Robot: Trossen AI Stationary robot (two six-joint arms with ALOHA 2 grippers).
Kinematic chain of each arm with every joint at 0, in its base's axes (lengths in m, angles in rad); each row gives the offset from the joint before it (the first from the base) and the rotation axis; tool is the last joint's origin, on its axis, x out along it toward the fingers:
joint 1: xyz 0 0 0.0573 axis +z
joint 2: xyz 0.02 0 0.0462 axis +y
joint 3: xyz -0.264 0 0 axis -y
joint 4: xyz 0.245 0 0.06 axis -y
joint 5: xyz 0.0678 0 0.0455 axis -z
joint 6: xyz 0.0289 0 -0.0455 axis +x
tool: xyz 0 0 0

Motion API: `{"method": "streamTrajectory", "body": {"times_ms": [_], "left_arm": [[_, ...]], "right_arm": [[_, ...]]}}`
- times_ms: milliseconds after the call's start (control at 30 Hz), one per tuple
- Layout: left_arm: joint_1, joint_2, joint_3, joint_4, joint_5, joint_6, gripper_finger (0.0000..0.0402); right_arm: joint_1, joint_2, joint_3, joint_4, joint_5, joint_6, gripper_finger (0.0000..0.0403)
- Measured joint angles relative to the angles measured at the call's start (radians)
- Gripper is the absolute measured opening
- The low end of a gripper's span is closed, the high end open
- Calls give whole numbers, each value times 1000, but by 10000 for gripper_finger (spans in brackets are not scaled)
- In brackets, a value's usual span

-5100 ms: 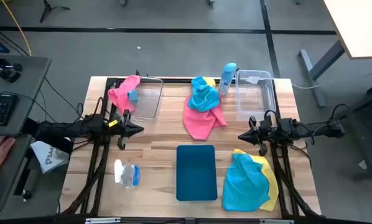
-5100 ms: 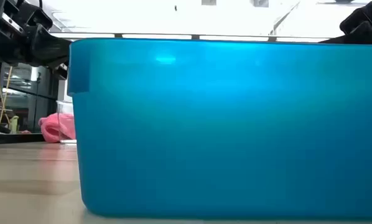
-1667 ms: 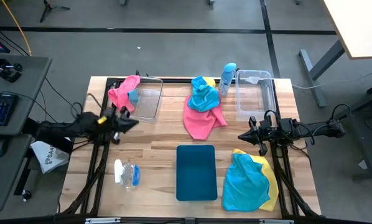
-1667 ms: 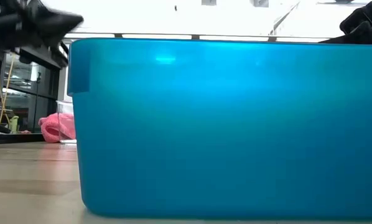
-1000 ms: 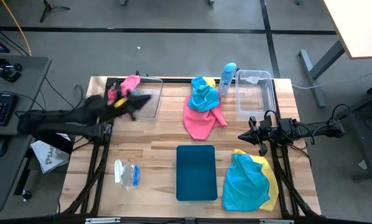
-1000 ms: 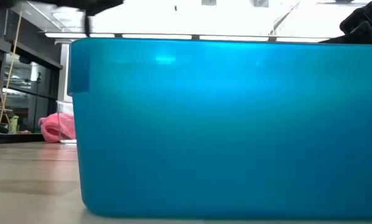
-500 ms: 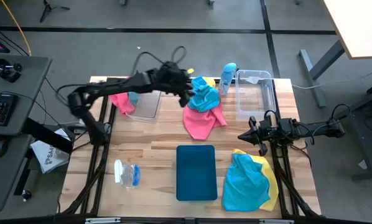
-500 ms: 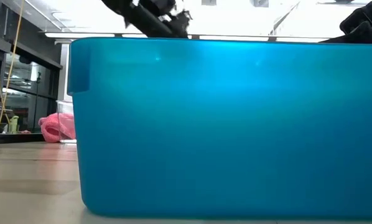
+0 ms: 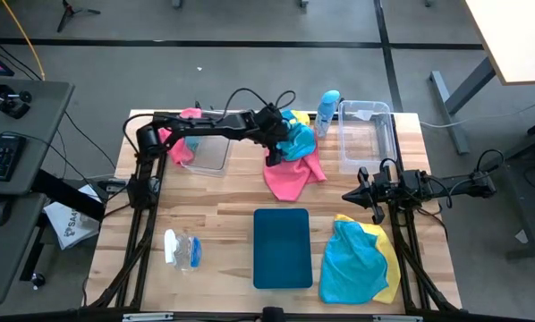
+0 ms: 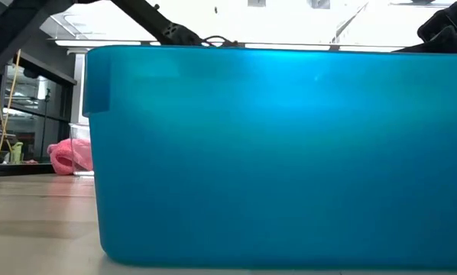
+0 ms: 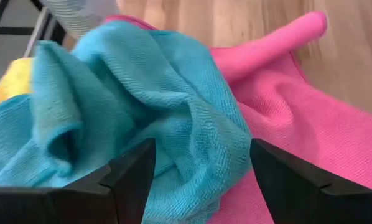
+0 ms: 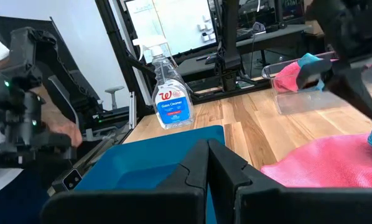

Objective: Sort microfiber towel by color & place in baskets
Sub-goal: Put the top right blue towel into the left transparent bin

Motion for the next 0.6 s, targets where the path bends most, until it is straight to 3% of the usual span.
{"method": "streamTrajectory", "body": {"times_ms": [267,367,433,567,600], "left_arm": [[0,31,-5,19,31,6,248],[-11,32,-26,49,16,19,226],[-19,32,-30,67,4,15,184],[-28,32,-29,67,-18,26,38],[-26,32,-30,73,0,12,19]], "right_arm": [[0,0,0,0,0,0,0],[0,0,0,0,0,0,0],[0,0,0,0,0,0,0],[0,0,0,0,0,0,0],[0,0,0,0,0,0,0]]}}
